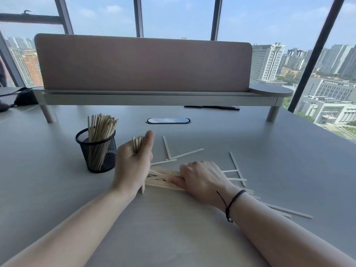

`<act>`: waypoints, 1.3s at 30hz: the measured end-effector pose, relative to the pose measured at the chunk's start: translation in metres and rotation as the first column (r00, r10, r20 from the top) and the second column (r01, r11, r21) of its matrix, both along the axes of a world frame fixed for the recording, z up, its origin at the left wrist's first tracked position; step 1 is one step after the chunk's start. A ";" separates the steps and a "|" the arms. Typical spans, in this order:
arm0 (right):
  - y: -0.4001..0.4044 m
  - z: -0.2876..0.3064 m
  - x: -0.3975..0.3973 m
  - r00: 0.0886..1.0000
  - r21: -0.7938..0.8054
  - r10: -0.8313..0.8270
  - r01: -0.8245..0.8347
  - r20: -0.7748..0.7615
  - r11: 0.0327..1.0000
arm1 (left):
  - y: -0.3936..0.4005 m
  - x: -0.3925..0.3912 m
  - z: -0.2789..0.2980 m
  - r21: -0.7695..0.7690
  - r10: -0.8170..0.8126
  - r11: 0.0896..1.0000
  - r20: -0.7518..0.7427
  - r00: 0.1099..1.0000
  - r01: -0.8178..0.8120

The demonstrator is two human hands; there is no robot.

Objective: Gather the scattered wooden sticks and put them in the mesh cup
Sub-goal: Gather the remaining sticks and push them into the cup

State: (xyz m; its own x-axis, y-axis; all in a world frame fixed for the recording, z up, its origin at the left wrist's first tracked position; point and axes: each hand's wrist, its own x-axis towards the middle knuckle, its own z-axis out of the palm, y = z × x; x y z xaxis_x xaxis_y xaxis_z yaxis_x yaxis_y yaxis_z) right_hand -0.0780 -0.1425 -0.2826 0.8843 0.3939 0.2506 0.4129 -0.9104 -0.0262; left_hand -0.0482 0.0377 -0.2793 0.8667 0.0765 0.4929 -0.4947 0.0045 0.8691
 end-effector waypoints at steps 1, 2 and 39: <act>-0.002 0.001 0.000 1.000 0.022 -0.002 0.001 0.021 1.000 | 0.000 0.000 0.000 0.000 -0.001 1.000 0.000 1.000 0.001; -0.004 0.002 0.001 0.999 0.051 -0.008 0.006 0.044 0.999 | 0.001 0.000 0.001 -0.001 -0.002 1.000 0.001 1.000 0.002; 0.042 0.074 -0.007 0.950 0.993 0.308 0.077 -0.047 -0.087 | 0.006 -0.010 0.023 -0.249 -0.287 0.939 -0.182 0.940 0.239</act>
